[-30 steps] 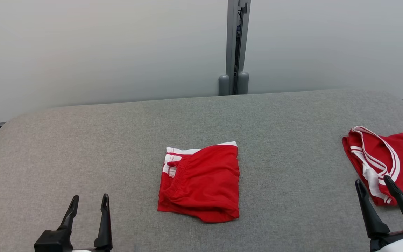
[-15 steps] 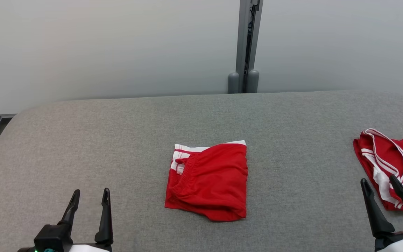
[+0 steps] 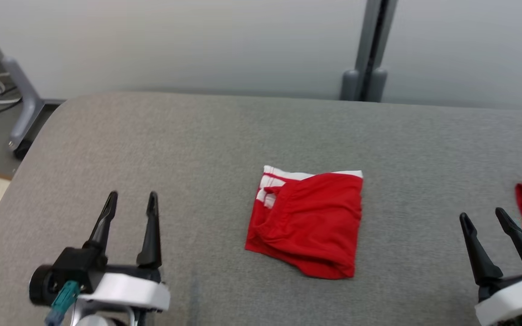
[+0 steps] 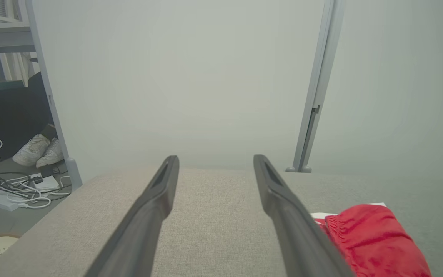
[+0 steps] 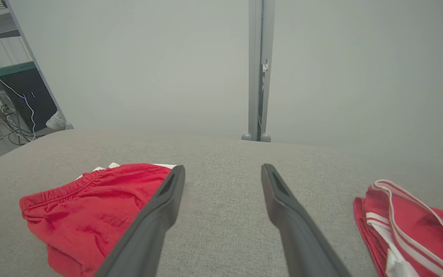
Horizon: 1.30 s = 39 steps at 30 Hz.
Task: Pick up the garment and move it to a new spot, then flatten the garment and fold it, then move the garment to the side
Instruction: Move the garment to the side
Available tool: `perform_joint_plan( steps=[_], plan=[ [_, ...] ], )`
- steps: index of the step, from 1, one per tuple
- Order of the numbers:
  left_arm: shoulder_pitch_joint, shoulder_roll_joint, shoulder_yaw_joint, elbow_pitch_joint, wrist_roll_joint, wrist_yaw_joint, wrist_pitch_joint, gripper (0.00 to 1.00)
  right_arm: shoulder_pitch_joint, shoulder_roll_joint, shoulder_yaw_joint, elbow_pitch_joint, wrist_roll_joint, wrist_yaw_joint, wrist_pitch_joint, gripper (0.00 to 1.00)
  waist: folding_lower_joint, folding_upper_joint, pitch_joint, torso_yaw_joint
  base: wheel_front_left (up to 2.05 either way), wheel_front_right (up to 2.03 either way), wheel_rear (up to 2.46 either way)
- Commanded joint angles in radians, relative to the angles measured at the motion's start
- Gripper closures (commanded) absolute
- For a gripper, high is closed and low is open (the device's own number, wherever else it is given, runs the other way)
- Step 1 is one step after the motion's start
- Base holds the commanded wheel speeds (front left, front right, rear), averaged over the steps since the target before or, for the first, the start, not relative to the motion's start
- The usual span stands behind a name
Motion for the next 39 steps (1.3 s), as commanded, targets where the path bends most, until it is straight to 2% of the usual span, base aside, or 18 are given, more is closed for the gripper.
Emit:
perform_joint_plan(
  steps=[1,6,12,18,24,25,27,34,39],
  plan=[
    [-0.025,-0.005,-0.001,0.003,0.010,-0.007,-0.007,0.00,-0.023,-0.011,0.012,0.011,0.008,0.002,-0.006,0.00,0.0000,0.0000,0.053,0.055,0.00,0.00,0.00],
    [-0.104,-0.041,-0.015,0.029,0.019,-0.028,-0.025,0.00,-0.100,-0.034,0.086,0.111,0.045,0.002,-0.020,0.00,0.0000,0.0000,0.115,0.130,0.00,0.00,0.00],
    [-0.152,-0.078,-0.011,0.061,0.029,-0.047,-0.037,0.00,-0.193,-0.052,0.207,0.268,0.105,0.002,-0.039,0.00,0.0000,0.0000,0.159,0.189,0.00,0.00,0.00],
    [-0.164,-0.103,0.006,0.072,0.047,-0.066,-0.040,0.00,-0.264,-0.050,0.320,0.410,0.192,0.002,-0.015,0.00,0.0000,0.0000,0.178,0.211,0.00,0.00,0.00],
    [-0.159,-0.125,0.030,0.067,0.071,-0.084,-0.039,0.00,-0.301,-0.061,0.432,0.488,0.317,0.002,0.072,0.00,0.0000,0.0000,0.189,0.208,0.00,0.00,0.00],
    [-0.157,-0.126,0.035,0.067,0.075,-0.084,-0.039,0.00,-0.307,-0.064,0.455,0.491,0.335,0.002,0.085,0.38,0.0000,0.0000,0.190,0.205,0.00,0.00,0.00],
    [-0.155,-0.129,0.045,0.067,0.084,-0.091,-0.039,0.00,-0.320,-0.072,0.497,0.486,0.373,0.002,0.107,1.00,0.0000,0.0000,0.191,0.199,0.00,0.00,0.00],
    [-0.146,-0.148,0.064,0.075,0.102,-0.107,-0.039,0.00,-0.373,-0.140,0.579,0.457,0.438,0.001,0.076,1.00,0.0000,0.0000,0.182,0.169,0.00,0.00,0.00],
    [-0.128,-0.151,0.087,0.073,0.114,-0.113,-0.039,0.00,-0.393,-0.199,0.627,0.436,0.436,0.001,0.044,1.00,0.0000,0.0000,0.169,0.113,0.00,0.00,0.00]
  ],
)
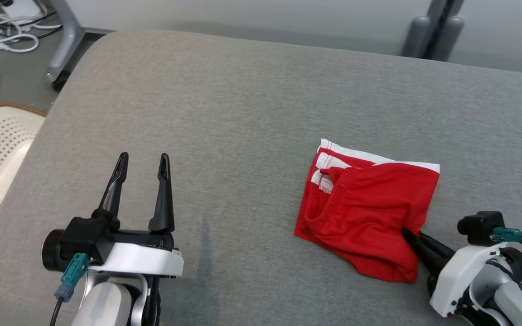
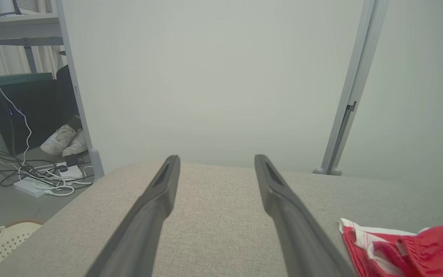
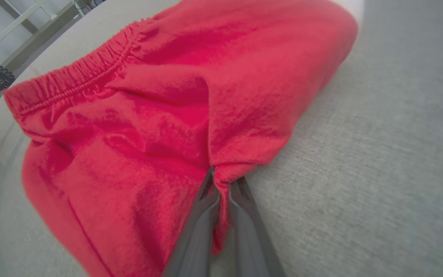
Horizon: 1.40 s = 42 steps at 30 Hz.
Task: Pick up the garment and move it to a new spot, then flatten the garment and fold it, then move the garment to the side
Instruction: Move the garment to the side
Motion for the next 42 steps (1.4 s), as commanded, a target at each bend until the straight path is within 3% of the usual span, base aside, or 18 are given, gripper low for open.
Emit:
perform_joint_plan(
  steps=[1,12,21,30,36,42],
  plan=[
    [0.013,-0.001,0.008,-0.001,0.008,-0.005,-0.003,0.00,0.000,-0.029,0.010,-0.001,-0.002,0.000,-0.012,1.00,0.0000,0.0000,-0.008,-0.038,0.00,0.00,0.00],
    [0.000,-0.001,0.018,-0.004,0.035,-0.018,-0.003,0.00,-0.009,-0.185,0.066,-0.060,-0.020,0.000,-0.031,1.00,0.0000,0.0000,0.009,-0.219,0.00,0.00,0.00],
    [-0.075,0.019,-0.013,-0.021,0.072,-0.035,0.002,0.00,-0.133,-0.349,0.116,-0.124,-0.071,0.000,-0.055,1.00,0.0000,0.0000,0.108,-0.394,0.00,0.00,0.00],
    [-0.165,0.052,-0.041,-0.034,0.109,-0.052,0.031,0.00,-0.248,-0.510,0.038,-0.141,-0.046,0.000,-0.083,1.00,0.0000,0.0000,0.206,-0.466,0.00,0.00,0.00],
    [-0.212,0.064,-0.056,-0.048,0.126,-0.057,0.045,0.00,-0.295,-0.540,0.000,-0.076,-0.009,0.000,-0.081,1.00,0.0000,0.0000,0.261,-0.469,0.00,0.00,0.00],
    [-0.250,0.073,-0.068,-0.063,0.141,-0.059,0.066,0.00,-0.373,-0.487,0.020,0.043,0.004,0.000,-0.092,1.00,0.0000,0.0000,0.320,-0.454,0.00,0.00,0.00]
  ],
)
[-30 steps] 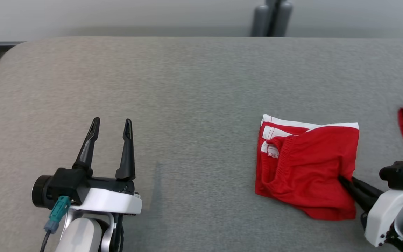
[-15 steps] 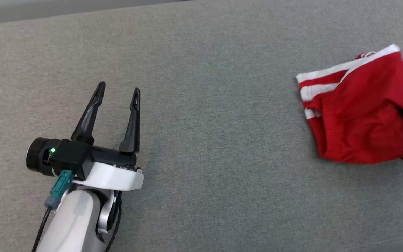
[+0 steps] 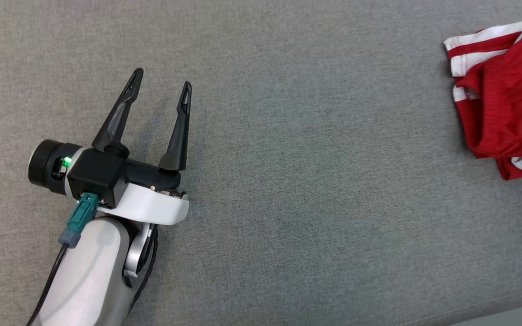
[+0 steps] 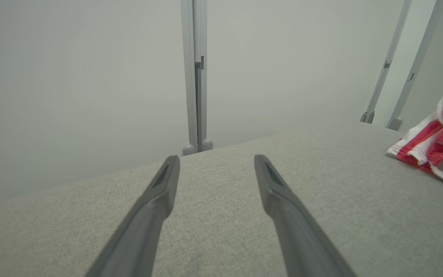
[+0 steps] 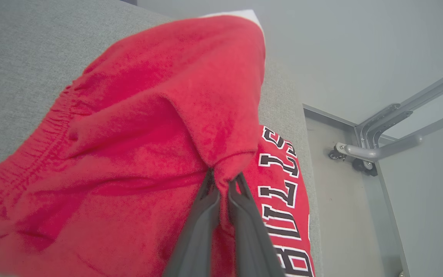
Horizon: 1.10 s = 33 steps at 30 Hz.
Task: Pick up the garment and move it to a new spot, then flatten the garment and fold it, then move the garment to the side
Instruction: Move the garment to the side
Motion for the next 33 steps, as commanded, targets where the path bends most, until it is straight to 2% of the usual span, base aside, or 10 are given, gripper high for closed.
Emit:
perform_joint_plan(
  steps=[1,2,3,7,15,18,26,30,33],
  plan=[
    [-0.024,0.006,-0.002,-0.007,0.008,-0.003,0.006,0.00,-0.031,0.024,0.005,0.050,0.007,0.000,-0.020,0.72,0.0000,0.0000,0.026,0.010,0.00,0.00,0.00],
    [-0.024,0.006,-0.002,-0.007,0.008,-0.003,0.006,0.00,-0.031,0.024,0.005,0.050,0.007,0.000,-0.020,0.72,0.0000,0.0000,0.026,0.010,0.00,0.00,0.00],
    [-0.030,0.010,-0.003,-0.008,0.009,-0.002,0.010,0.00,-0.050,0.054,0.014,0.100,0.014,0.000,-0.037,0.00,0.0000,0.0000,0.032,0.013,0.00,0.00,0.00],
    [-0.028,0.013,-0.003,-0.007,0.005,0.003,0.011,0.00,-0.065,0.106,0.017,0.188,0.031,0.000,-0.094,0.00,0.0000,0.0000,0.028,0.013,0.00,0.00,0.00],
    [0.018,0.015,0.008,0.009,-0.016,0.018,0.003,0.00,-0.002,0.209,-0.025,0.223,0.064,0.000,-0.167,0.00,0.0000,0.0000,-0.033,-0.005,0.00,0.00,0.00],
    [0.044,0.015,0.019,0.015,-0.029,0.030,-0.003,0.00,0.035,0.248,-0.088,0.172,0.046,0.000,-0.172,0.00,0.0000,0.0000,-0.071,-0.014,0.00,0.00,0.00],
    [0.149,0.010,0.056,0.019,-0.073,0.065,-0.015,0.00,0.255,0.385,-0.365,-0.051,-0.112,0.000,-0.171,0.00,0.0000,0.0000,-0.182,-0.007,0.00,0.00,0.00],
    [0.204,0.004,0.075,0.015,-0.099,0.083,-0.023,0.00,0.348,0.479,-0.468,-0.151,-0.194,0.000,-0.171,0.00,0.0000,0.0000,-0.229,0.007,0.00,0.00,0.00],
    [0.239,0.003,0.092,0.011,-0.114,0.093,-0.027,0.00,0.401,0.545,-0.504,-0.206,-0.256,0.000,-0.171,0.00,0.0000,0.0000,-0.254,0.024,0.00,0.00,0.00]
  ],
)
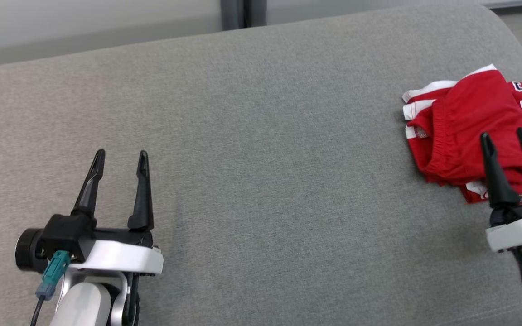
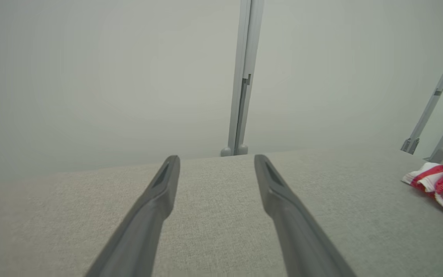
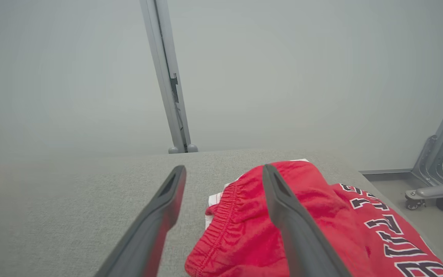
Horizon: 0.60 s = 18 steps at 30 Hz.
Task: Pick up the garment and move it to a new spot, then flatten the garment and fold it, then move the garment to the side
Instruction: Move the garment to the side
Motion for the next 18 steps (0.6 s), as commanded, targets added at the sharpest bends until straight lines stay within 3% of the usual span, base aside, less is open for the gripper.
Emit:
perform_joint_plan(
  steps=[1,10,18],
  plan=[
    [0.016,0.003,0.012,-0.002,-0.008,0.008,-0.005,0.00,0.022,0.020,-0.012,-0.020,-0.019,0.000,-0.004,0.00,0.0000,0.0000,-0.024,0.023,0.00,0.00,0.00],
    [0.111,-0.001,0.059,0.003,-0.047,0.041,-0.020,0.00,0.113,0.112,-0.048,-0.077,-0.111,0.000,0.000,0.00,0.0000,0.0000,-0.103,0.092,0.00,0.00,0.00],
    [0.216,0.007,0.068,0.015,-0.059,0.041,-0.028,0.00,0.197,0.142,-0.066,-0.111,-0.165,0.000,0.031,0.00,0.0000,0.0000,-0.210,0.128,0.00,0.00,0.00]
  ],
)
